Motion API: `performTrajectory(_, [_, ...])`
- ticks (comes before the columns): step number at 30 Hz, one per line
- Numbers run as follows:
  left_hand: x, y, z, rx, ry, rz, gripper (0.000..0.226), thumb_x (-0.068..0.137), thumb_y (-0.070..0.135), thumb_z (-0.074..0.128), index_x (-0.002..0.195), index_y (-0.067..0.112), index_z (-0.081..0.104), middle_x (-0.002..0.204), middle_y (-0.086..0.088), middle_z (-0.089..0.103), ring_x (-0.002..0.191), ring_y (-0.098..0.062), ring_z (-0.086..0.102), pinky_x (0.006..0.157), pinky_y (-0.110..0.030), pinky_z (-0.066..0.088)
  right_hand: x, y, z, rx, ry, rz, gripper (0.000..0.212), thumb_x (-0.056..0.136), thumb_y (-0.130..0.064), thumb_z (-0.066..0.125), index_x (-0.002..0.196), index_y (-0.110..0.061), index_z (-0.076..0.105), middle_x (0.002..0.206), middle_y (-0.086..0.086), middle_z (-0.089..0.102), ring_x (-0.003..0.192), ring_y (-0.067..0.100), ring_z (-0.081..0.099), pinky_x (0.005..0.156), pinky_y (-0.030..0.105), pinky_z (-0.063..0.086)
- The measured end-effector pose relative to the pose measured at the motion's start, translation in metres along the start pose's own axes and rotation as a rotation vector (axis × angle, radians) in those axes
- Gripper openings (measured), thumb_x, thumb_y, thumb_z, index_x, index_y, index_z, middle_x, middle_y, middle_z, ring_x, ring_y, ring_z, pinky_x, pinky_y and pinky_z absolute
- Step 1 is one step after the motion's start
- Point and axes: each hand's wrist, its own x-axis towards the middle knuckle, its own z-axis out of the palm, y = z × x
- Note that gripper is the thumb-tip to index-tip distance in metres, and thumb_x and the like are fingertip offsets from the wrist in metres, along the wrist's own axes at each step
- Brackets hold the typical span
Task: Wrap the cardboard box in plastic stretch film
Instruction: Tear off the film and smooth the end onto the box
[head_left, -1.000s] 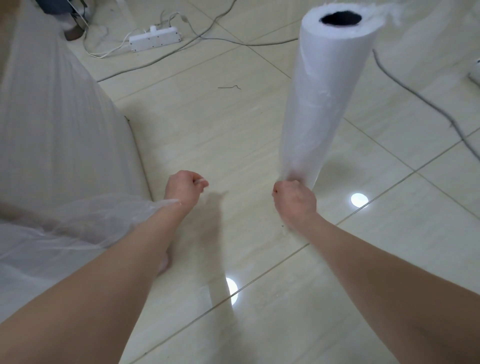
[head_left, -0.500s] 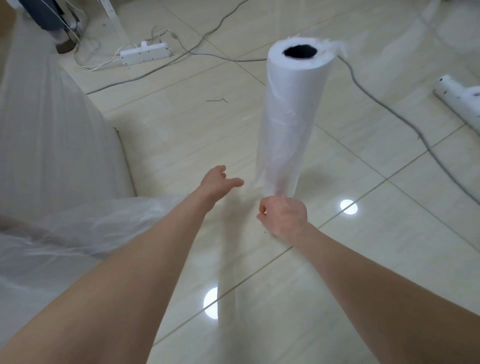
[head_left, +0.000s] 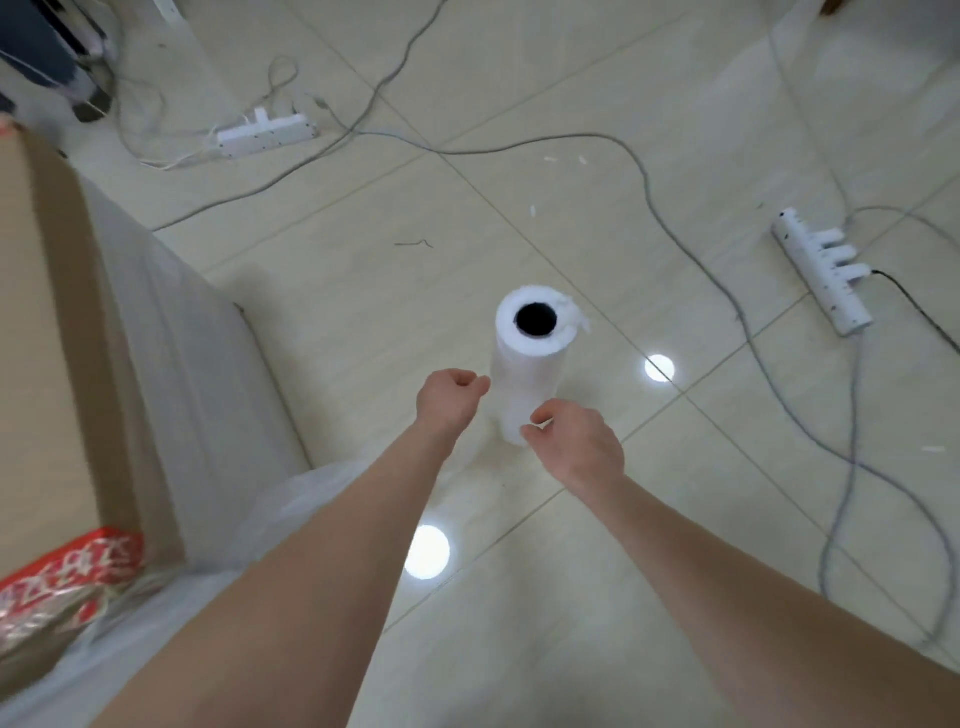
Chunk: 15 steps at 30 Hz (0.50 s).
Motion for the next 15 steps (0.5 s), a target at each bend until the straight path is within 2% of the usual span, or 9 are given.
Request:
performTrajectory(4, [-0.033, 0.051, -0.02, 0.025, -0.018, 0.071, 0.036, 0.09, 0.026, 0.058, 0.12, 0.007, 0.061, 0.116, -0.008, 0.066, 0.106, -0.021, 0.061, 0.096, -0.035, 0.047, -0.024, -0.029, -0.06, 0.167, 0.009, 0.143, 0.035, 0.083, -0.043, 0.06, 0.114, -0.026, 0.059, 0.109, -0.003, 0.066, 0.099, 0.02, 0.061, 0.08, 0.028, 0.045])
performTrajectory(7, [-0.054, 0.087, -0.032, 0.028, -0.047, 0.094, 0.045, 0.088, 0.035, 0.062, 0.127, 0.013, 0.054, 0.115, -0.002, 0.063, 0.096, -0.012, 0.056, 0.084, -0.023, 0.042, -0.033, -0.057, -0.101, 0.217, 0.076, 0.176, 0.032, 0.081, -0.035, 0.058, 0.112, -0.026, 0.056, 0.105, -0.002, 0.066, 0.094, 0.021, 0.062, 0.082, 0.032, 0.049])
performTrajectory(9, [-0.059, 0.103, -0.033, 0.043, -0.086, 0.065, 0.053, 0.086, 0.036, 0.065, 0.133, 0.016, 0.049, 0.121, -0.002, 0.059, 0.1, -0.014, 0.055, 0.082, -0.022, 0.039, -0.029, -0.074, -0.119, 0.238, 0.079, 0.15, 0.037, 0.082, -0.033, 0.058, 0.117, -0.023, 0.052, 0.108, 0.0, 0.064, 0.096, 0.022, 0.061, 0.082, 0.032, 0.048])
performTrajectory(12, [-0.051, 0.118, -0.026, 0.127, -0.099, -0.005, 0.052, 0.087, 0.029, 0.063, 0.135, 0.016, 0.049, 0.124, -0.004, 0.06, 0.111, -0.02, 0.057, 0.084, -0.023, 0.04, -0.008, -0.087, -0.127, 0.138, 0.025, 0.13, 0.043, 0.087, -0.032, 0.056, 0.127, -0.02, 0.045, 0.118, 0.005, 0.053, 0.101, 0.027, 0.058, 0.077, 0.032, 0.042])
performTrajectory(15, [-0.04, 0.125, -0.017, 0.189, -0.111, -0.071, 0.038, 0.086, 0.016, 0.06, 0.123, 0.016, 0.059, 0.115, -0.003, 0.066, 0.103, -0.02, 0.061, 0.08, -0.023, 0.044, 0.016, -0.087, -0.127, 0.033, -0.094, 0.153, 0.04, 0.088, -0.027, 0.053, 0.127, -0.022, 0.045, 0.119, 0.006, 0.049, 0.099, 0.028, 0.058, 0.072, 0.03, 0.039])
